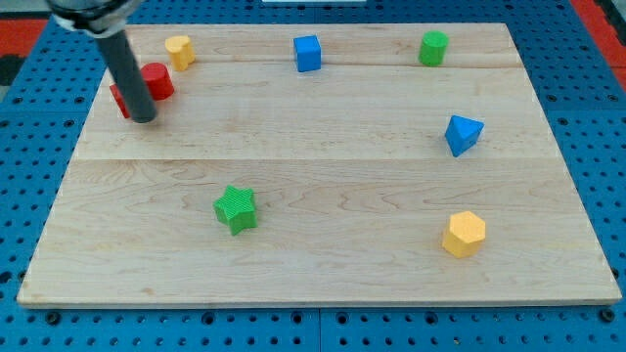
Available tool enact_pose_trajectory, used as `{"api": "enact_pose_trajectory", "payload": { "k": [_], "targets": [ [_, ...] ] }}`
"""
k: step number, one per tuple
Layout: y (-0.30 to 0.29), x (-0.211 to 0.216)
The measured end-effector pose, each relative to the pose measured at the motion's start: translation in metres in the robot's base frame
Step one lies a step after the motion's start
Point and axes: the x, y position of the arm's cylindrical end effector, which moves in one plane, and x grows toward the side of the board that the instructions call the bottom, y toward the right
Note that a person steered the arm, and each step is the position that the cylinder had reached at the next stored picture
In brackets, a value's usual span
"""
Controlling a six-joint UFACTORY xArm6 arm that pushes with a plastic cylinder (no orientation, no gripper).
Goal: Move the blue square to the center of the board
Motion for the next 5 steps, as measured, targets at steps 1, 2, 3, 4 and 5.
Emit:
{"api": "enact_pose_trajectory", "payload": {
  "k": [1,2,3,4,5],
  "targets": [
    [0.035,-0.022],
    [0.05,-0.062],
    [0.062,-0.109],
    [0.069,-0.154],
    [0.106,-0.171]
  ]
}}
